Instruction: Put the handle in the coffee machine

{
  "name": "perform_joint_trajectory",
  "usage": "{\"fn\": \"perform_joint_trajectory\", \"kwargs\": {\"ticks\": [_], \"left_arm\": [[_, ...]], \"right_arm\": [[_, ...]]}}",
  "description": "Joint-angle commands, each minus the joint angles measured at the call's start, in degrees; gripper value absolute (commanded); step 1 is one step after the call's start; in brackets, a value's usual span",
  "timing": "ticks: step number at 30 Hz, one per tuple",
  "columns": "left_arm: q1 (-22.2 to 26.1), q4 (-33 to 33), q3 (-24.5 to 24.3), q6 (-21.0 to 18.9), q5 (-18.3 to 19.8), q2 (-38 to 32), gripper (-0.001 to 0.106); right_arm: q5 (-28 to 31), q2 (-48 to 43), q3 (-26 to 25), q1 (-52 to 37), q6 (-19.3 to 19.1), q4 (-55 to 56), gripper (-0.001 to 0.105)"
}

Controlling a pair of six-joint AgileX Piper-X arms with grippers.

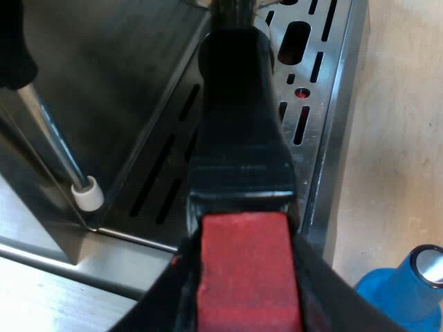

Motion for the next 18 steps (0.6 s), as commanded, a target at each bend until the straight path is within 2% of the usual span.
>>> {"fn": "perform_joint_trajectory", "kwargs": {"ticks": [1, 6, 13, 16, 18], "left_arm": [[-0.1, -1.03, -0.63, -0.94, 4.76, -0.78, 0.0], [-0.1, -1.05, -2.03, -3.15, 6.76, -0.78, 0.0], [-0.1, -0.9, -3.33, -2.89, 6.96, -0.78, 0.0], [-0.1, 0.38, -3.33, -1.23, 7.63, -0.92, 0.0], [-0.1, 2.84, -3.33, 1.66, 7.73, -1.31, 0.0]], "right_arm": [[-0.04, -0.07, -0.4, 0.01, -0.95, -0.8, 0.09], [-0.04, -0.07, -0.4, 0.01, -0.95, -0.8, 0.09], [-0.04, -0.07, -0.4, 0.01, -0.95, -0.8, 0.09], [-0.04, -0.07, -0.4, 0.01, -0.95, -0.8, 0.09], [-0.04, -0.07, -0.4, 0.01, -0.95, -0.8, 0.09]]}}
